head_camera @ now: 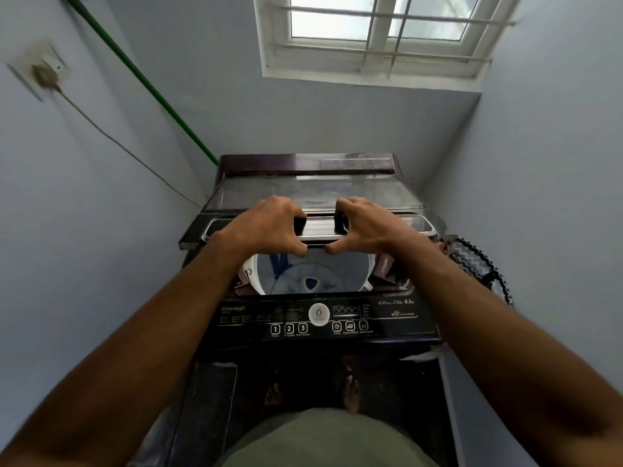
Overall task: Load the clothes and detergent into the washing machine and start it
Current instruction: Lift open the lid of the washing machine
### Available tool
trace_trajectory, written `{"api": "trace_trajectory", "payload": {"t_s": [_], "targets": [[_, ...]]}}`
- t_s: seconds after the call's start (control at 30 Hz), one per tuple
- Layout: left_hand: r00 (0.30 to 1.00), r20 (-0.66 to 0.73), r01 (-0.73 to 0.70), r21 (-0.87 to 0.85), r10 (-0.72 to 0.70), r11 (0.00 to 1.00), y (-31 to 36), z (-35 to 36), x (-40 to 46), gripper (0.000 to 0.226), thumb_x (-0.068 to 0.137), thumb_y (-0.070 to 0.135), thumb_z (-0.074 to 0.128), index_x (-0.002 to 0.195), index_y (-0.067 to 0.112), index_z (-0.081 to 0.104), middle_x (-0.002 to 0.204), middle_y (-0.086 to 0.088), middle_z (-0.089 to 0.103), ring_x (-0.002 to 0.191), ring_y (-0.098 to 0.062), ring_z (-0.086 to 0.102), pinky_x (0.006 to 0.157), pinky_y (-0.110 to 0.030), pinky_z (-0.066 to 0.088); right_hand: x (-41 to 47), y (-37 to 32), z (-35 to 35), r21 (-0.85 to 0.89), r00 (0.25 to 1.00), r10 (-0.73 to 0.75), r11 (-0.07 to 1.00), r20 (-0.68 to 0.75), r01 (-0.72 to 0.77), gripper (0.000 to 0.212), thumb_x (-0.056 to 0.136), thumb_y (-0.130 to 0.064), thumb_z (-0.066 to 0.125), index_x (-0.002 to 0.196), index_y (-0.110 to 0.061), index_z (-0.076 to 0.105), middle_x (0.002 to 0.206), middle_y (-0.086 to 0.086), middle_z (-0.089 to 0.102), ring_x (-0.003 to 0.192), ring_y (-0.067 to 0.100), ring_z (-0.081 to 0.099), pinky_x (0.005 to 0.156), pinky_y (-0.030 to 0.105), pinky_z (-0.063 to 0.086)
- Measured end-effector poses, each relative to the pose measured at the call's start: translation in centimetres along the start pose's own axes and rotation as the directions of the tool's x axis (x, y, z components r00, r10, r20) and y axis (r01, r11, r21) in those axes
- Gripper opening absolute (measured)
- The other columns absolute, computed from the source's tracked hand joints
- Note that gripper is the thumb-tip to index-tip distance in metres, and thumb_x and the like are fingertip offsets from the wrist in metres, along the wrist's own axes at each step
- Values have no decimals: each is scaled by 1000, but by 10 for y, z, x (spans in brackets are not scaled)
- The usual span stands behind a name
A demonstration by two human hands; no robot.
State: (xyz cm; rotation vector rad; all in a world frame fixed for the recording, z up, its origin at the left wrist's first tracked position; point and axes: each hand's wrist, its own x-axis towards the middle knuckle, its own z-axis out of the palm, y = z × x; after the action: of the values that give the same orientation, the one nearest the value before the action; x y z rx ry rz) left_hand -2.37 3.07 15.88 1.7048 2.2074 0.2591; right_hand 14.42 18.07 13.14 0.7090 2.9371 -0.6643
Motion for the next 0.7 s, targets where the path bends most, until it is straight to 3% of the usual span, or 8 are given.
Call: {"api": "trace_trajectory", "payload": {"t_s": [0.1, 0.2, 0.27, 0.37, 0.43, 0.57, 0.7], "targets": [[1000, -4, 1, -29, -1, 1000, 0, -24, 5, 46, 70, 41, 78, 108, 15, 73, 93, -3, 72, 84, -16, 67, 77, -37, 58, 8, -4, -24, 22, 1000, 11, 1000, 2, -11, 77, 56, -82, 63, 104, -21, 59, 103, -3, 61, 89, 15, 58, 78, 38, 55], [993, -116, -24, -63, 17, 998, -1, -40, 8, 38, 75, 42, 76, 108, 23, 76, 94, 1, 76, 83, -11, 69, 80, -37, 58, 17, -8, -47, 14, 1000, 4, 1000, -15, -4, 61, 62, -78, 64, 83, -21, 66, 81, -5, 64, 73, 15, 59, 64, 31, 50], [974, -226, -35, -76, 18, 996, -3, -46, 9, 39, 79, 45, 76, 113, 28, 74, 100, 5, 76, 88, -9, 69, 84, -31, 57, 24, -11, -61, 1, 999, 10, 1000, -48, -10, 58, 65, -78, 64, 73, -21, 69, 71, -5, 64, 66, 15, 59, 59, 33, 50], [906, -422, -79, -101, 29, 992, -4, -52, 12, 37, 77, 55, 74, 108, 34, 75, 99, 9, 76, 87, -7, 69, 83, -32, 57, 33, -15, -82, 11, 992, 47, 999, -120, -46, 68, 58, -85, 63, 86, -24, 77, 75, -9, 69, 68, 11, 63, 65, 35, 56], [832, -555, -83, -90, 19, 992, -3, -56, 19, 33, 75, 52, 76, 102, 34, 78, 95, 6, 77, 87, -12, 71, 82, -33, 56, 37, -19, -95, 12, 983, 25, 1000, -179, -24, 62, 59, -84, 67, 89, -31, 79, 72, -9, 70, 65, 11, 62, 62, 34, 55], [726, -688, -81, -50, 25, 995, 0, -62, 41, 30, 79, 42, 77, 105, 26, 78, 95, 0, 77, 87, -16, 73, 81, -35, 58, 46, -26, -109, -16, 932, -87, 996, -352, 87, 40, 80, -51, 75, 108, -23, 77, 94, 2, 77, 79, 17, 67, 74, 35, 56], [673, -735, -82, 38, 84, 996, -5, -75, 71, 34, 86, 44, 63, 105, 21, 78, 101, -3, 77, 95, -24, 73, 89, -41, 56, 62, -29, -104, -302, 733, -298, 944, -612, 132, 23, 87, -16, 70, 109, -13, 75, 106, 6, 75, 96, 27, 67, 86, 40, 53]]}}
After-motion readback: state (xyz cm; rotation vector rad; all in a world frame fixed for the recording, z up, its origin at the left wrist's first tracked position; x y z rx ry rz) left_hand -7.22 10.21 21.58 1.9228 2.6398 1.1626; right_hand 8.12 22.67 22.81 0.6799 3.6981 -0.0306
